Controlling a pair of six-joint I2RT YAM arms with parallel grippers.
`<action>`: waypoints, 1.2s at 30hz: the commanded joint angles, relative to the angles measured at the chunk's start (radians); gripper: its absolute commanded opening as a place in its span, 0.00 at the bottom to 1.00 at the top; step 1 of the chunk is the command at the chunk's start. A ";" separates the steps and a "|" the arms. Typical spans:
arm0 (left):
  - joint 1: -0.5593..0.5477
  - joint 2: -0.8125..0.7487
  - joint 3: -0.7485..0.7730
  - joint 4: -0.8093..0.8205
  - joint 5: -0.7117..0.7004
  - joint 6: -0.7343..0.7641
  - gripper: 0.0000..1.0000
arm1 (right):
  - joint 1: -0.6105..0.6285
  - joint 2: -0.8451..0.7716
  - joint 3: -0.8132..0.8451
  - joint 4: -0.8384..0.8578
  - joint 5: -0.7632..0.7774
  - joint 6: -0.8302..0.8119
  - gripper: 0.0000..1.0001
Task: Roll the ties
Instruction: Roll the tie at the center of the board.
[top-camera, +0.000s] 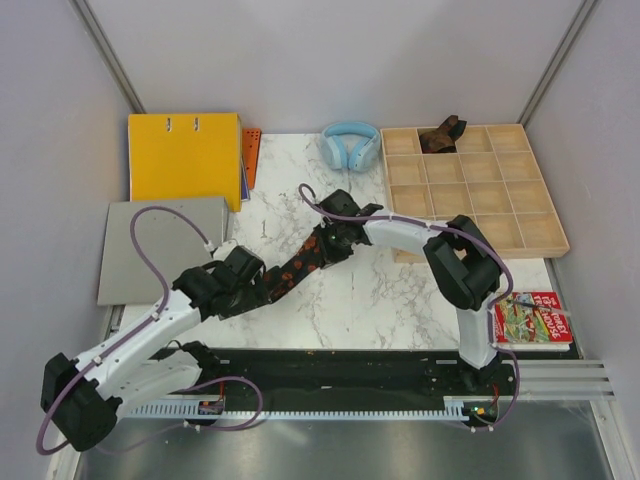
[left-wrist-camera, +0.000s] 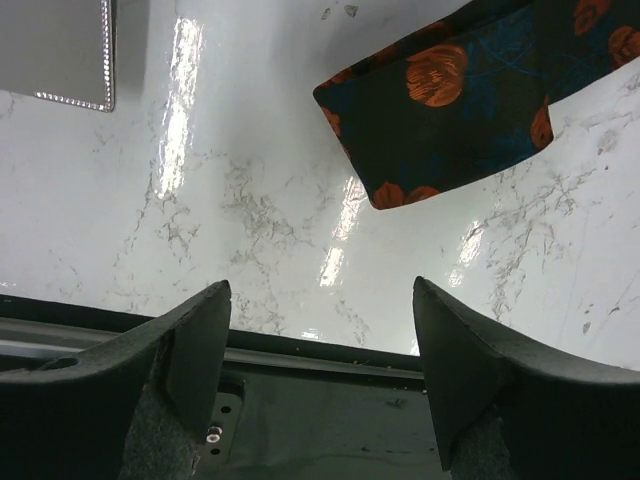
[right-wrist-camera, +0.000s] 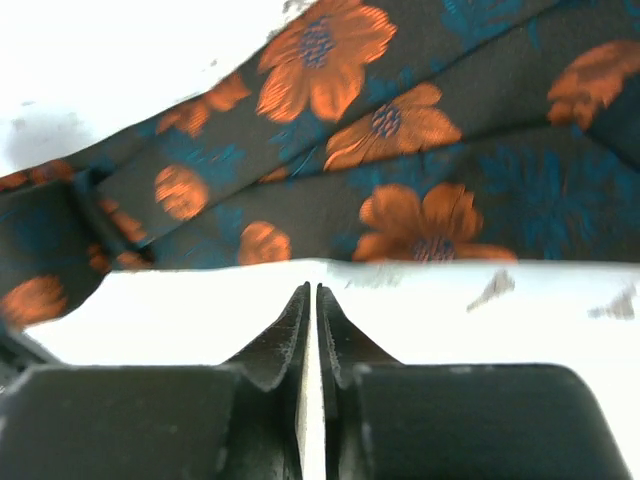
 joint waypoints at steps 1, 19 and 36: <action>0.041 -0.093 -0.055 0.101 0.037 -0.081 0.78 | -0.004 -0.164 -0.016 -0.003 -0.058 0.044 0.14; 0.102 -0.275 -0.187 0.165 0.023 -0.131 0.75 | 0.145 -0.089 0.042 0.291 -0.290 0.301 0.16; 0.110 -0.260 -0.239 0.254 0.037 -0.118 0.77 | 0.139 0.035 0.067 0.304 -0.287 0.282 0.10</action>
